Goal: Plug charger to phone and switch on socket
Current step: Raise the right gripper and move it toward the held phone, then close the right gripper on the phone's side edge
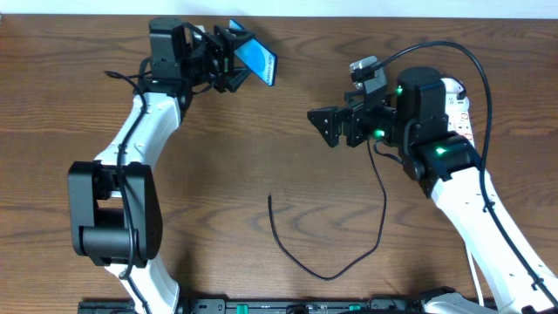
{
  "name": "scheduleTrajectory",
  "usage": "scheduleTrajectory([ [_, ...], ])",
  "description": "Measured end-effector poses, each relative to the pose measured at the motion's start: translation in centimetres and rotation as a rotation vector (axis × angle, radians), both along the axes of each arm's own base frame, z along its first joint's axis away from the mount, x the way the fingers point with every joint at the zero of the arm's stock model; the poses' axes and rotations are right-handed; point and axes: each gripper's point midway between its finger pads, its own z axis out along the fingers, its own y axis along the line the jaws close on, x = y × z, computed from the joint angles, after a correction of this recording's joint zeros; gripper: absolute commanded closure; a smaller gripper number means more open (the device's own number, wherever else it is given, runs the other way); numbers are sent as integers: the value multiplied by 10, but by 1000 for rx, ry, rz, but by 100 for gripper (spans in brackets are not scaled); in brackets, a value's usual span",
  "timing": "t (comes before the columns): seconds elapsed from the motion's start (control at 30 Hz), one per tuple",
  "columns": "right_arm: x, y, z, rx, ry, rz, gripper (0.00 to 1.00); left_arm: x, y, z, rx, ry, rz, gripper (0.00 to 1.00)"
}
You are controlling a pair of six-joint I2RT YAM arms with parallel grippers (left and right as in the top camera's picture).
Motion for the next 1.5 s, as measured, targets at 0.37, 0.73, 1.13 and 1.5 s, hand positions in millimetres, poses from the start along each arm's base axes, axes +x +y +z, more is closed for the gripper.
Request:
scheduleTrajectory([
  [0.37, -2, 18, -2, -34, -28, 0, 1, -6, -19, 0, -23, 31, -24, 93],
  [0.73, 6, 18, -8, -81, -50, -52, 2, -24, -62, 0, -39, 56, -102, 93],
  [1.13, 26, 22, -28, -69, -17, -97, 1, -30, -74, 0, -41, 60, -128, 93],
  [1.5, 48, 26, -24, -29, -69, -148, 1, -30, -75, 0, -42, 61, -129, 93],
])
